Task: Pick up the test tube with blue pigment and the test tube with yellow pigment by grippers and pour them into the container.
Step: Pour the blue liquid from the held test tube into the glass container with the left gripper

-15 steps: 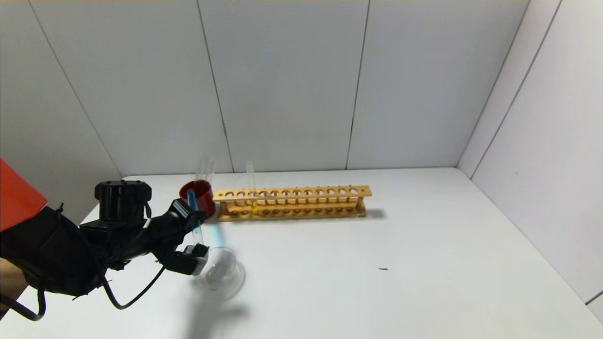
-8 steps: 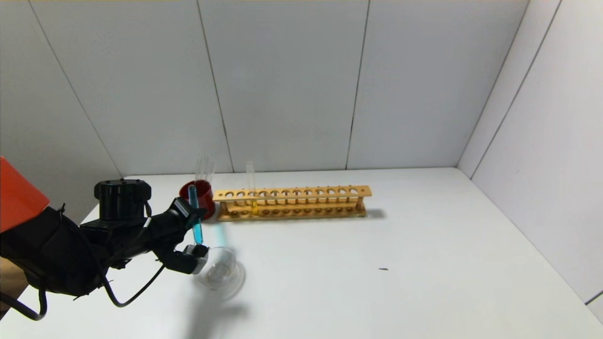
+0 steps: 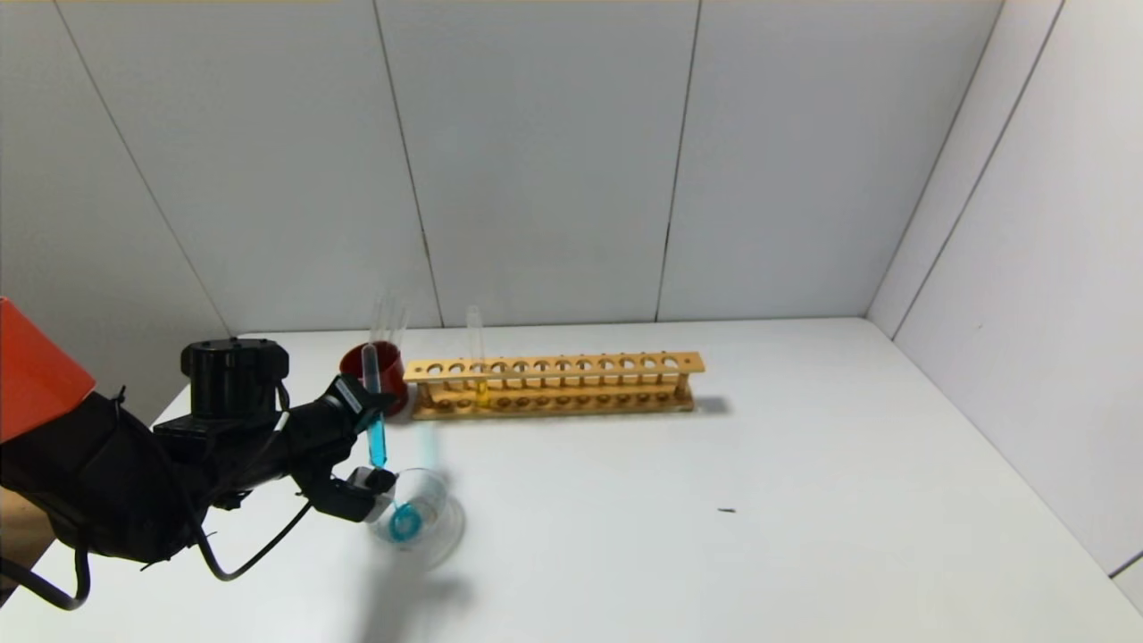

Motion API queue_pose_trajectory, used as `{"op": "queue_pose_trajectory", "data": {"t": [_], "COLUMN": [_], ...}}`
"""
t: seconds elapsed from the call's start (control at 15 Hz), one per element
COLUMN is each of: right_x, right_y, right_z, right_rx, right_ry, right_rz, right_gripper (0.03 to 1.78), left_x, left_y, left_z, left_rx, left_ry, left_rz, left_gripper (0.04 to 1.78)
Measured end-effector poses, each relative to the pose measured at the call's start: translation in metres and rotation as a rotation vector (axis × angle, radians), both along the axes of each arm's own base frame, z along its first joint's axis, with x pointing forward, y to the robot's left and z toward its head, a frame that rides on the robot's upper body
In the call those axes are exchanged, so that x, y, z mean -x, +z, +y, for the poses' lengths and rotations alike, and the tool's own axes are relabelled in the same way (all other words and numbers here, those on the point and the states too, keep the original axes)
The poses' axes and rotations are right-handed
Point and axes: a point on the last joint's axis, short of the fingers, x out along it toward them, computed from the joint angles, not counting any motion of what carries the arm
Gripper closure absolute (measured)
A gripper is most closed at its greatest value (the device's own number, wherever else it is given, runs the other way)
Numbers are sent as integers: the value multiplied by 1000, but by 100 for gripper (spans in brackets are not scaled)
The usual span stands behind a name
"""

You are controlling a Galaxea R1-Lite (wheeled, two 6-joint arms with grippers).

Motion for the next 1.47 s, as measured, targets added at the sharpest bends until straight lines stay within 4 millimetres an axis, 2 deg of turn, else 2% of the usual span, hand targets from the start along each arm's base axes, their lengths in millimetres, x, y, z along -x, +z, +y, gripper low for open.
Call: {"op": "queue_pose_trajectory", "data": {"t": [0.6, 1.47], "right_x": [0, 0], "right_y": [0, 0], "right_z": [0, 0], "right_rx": [0, 0], "right_ry": [0, 0], "right_rz": [0, 0], "right_gripper": [6, 6], "left_x": [1, 6], "left_y": [10, 26], "left_z": [-9, -9], "left_rx": [-24, -105], "left_ry": [-39, -65], "left_rz": [-74, -199], "left_gripper": [149, 149]}}
